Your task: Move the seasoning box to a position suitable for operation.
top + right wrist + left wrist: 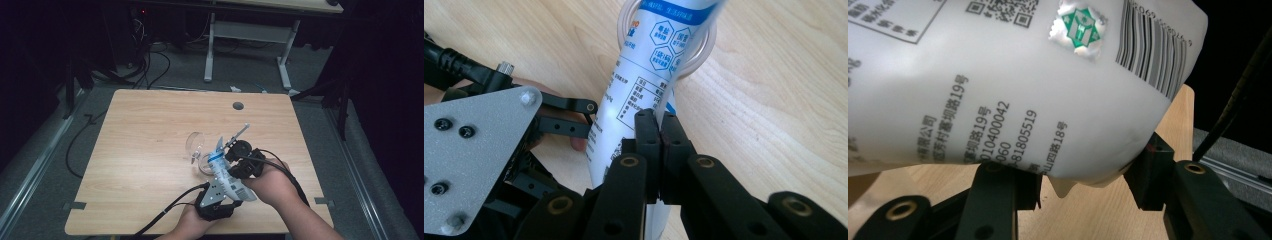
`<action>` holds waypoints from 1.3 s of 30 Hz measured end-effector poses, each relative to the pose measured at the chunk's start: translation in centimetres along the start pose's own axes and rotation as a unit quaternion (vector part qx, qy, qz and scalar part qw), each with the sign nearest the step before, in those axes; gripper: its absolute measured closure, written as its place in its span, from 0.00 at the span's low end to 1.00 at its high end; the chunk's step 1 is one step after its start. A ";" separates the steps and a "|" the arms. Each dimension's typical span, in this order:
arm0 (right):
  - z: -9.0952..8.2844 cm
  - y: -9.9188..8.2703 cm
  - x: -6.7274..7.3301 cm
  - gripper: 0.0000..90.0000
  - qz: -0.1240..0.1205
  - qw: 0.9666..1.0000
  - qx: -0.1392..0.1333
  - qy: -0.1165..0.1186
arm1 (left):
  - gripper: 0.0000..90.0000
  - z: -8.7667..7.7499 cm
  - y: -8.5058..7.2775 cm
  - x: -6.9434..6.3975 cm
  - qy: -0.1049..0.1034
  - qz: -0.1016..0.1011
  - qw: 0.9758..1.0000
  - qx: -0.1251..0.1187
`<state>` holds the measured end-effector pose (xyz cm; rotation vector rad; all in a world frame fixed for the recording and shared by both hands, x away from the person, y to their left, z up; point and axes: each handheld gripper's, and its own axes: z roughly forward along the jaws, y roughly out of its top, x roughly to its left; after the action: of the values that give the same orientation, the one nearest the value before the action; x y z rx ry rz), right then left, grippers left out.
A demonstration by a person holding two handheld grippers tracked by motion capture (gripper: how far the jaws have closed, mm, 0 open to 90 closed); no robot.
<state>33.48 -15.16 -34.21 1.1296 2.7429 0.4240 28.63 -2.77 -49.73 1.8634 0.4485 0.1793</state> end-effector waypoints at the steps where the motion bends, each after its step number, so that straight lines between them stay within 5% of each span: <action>1: 0.0 0.1 0.0 1.00 0.001 1.000 -0.001 0.000 | 0.62 0.0 0.0 0.0 0.000 0.000 1.000 0.000; 19: -0.4 0.6 0.3 1.00 0.000 1.000 0.001 -0.009 | 0.53 0.3 -0.2 -0.7 0.015 0.032 0.999 -0.009; 39: 0.2 1.2 -0.8 1.00 0.019 1.000 0.006 0.001 | 0.63 0.2 0.4 -0.1 0.028 0.026 0.999 0.008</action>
<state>34.90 -14.82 -33.97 1.1876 2.7326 0.4149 28.66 -3.13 -49.43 1.8904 0.4408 0.2637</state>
